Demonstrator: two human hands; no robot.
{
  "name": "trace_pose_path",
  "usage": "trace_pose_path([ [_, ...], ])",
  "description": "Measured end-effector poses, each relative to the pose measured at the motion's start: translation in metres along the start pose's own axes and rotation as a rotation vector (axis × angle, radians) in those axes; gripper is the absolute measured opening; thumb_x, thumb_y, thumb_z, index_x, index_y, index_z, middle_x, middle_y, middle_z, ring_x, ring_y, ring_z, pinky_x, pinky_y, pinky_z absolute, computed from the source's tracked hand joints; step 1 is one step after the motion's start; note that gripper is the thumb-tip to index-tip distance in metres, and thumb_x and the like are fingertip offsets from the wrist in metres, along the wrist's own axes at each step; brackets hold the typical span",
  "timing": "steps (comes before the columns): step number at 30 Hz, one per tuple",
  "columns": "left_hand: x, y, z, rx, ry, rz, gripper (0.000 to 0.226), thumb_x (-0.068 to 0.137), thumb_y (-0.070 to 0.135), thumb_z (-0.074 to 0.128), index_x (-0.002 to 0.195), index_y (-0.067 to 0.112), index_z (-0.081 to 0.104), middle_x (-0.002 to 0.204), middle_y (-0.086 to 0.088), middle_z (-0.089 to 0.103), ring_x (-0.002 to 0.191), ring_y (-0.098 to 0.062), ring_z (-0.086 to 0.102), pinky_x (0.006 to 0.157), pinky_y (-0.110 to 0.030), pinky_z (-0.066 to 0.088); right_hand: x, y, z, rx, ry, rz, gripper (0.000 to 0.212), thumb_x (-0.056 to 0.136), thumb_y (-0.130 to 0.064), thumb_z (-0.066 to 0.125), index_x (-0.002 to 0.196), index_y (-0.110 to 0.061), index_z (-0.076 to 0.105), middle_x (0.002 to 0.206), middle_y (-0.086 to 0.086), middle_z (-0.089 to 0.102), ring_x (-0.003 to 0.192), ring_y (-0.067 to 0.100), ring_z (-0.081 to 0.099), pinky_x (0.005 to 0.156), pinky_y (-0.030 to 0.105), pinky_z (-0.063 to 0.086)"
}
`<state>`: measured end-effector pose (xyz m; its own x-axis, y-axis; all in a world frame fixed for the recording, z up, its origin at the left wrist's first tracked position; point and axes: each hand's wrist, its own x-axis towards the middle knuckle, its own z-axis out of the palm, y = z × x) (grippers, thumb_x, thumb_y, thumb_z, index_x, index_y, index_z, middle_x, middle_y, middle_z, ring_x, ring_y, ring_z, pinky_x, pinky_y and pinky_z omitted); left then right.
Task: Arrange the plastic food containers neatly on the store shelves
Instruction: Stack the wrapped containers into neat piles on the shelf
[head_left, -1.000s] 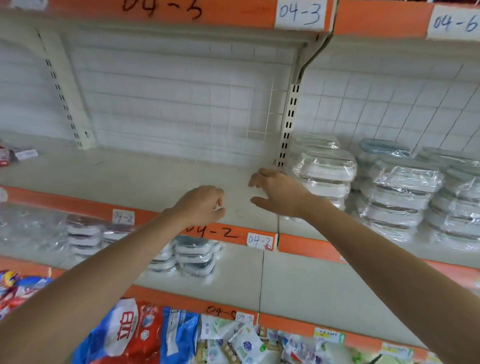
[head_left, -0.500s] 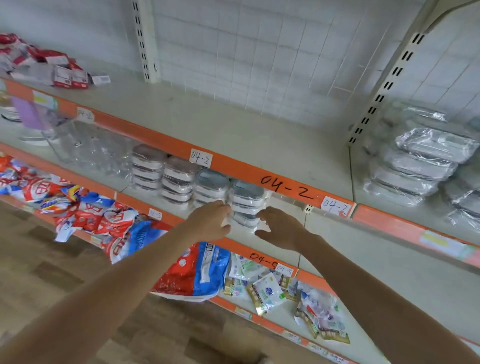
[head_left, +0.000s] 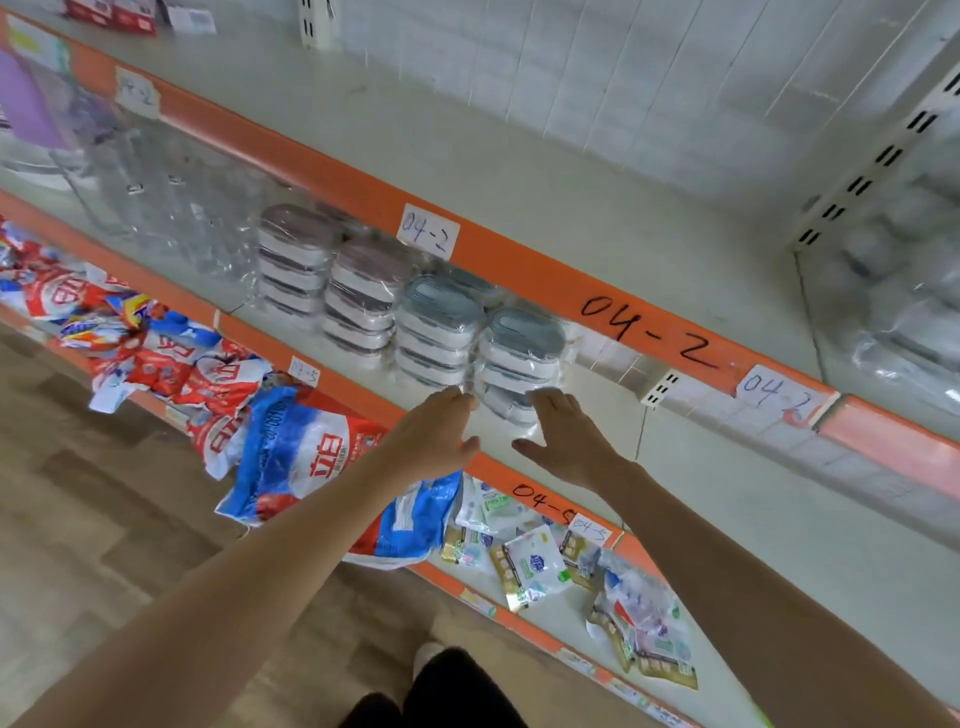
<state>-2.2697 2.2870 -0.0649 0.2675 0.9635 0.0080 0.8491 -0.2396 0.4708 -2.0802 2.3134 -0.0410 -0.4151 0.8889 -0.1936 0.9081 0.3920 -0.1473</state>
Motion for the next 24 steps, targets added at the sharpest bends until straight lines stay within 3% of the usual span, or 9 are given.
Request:
trace_pose_path([
  [5,0.044,-0.016,0.032,-0.047,0.133,0.037,0.037,0.09,0.023,0.056,0.123,0.004,0.052,0.12,-0.01,0.052,0.114,-0.025,0.048,0.093,-0.035,0.041,0.049,0.028,0.021,0.013,0.181,0.046,0.073,0.093,-0.041,0.052,0.148,-0.008,0.016,0.155,0.008,0.014,0.141,0.026,0.013,0.114,0.04,0.023],
  [9,0.07,-0.024,0.055,-0.089,0.2,0.055,0.046,0.092,0.023,0.056,0.133,0.005,0.047,0.126,-0.009,0.051,0.117,-0.023,0.048,0.096,-0.03,0.038,0.094,0.048,0.019,0.067,0.295,0.107,0.08,0.089,-0.043,0.058,0.148,-0.009,0.017,0.156,0.009,0.011,0.142,0.028,0.012,0.113,0.041,0.02],
  [15,0.088,-0.041,0.078,-0.076,0.225,0.09,0.038,0.091,0.021,0.056,0.126,0.007,0.054,0.119,-0.004,0.053,0.109,-0.018,0.05,0.09,-0.024,0.038,0.136,0.064,0.025,0.154,0.273,0.163,0.093,0.081,-0.047,0.067,0.149,-0.011,0.014,0.156,0.009,0.009,0.142,0.029,0.008,0.116,0.043,0.019],
  [19,0.098,-0.044,0.074,-0.039,0.239,0.104,0.033,0.091,0.018,0.056,0.121,0.005,0.056,0.116,-0.005,0.053,0.107,-0.019,0.051,0.09,-0.027,0.041,0.129,0.068,0.023,0.158,0.374,0.171,0.097,0.071,-0.048,0.075,0.144,-0.012,0.024,0.141,0.013,0.024,0.127,0.031,0.025,0.108,0.041,0.03],
  [24,0.117,-0.029,0.066,0.043,0.283,0.153,0.024,0.088,0.012,0.055,0.112,0.006,0.052,0.114,-0.006,0.046,0.109,-0.018,0.046,0.089,-0.027,0.04,0.072,0.103,0.035,0.317,0.443,0.296,0.096,0.063,-0.049,0.079,0.14,-0.014,0.034,0.125,0.007,0.027,0.122,0.024,0.027,0.109,0.037,0.031],
])
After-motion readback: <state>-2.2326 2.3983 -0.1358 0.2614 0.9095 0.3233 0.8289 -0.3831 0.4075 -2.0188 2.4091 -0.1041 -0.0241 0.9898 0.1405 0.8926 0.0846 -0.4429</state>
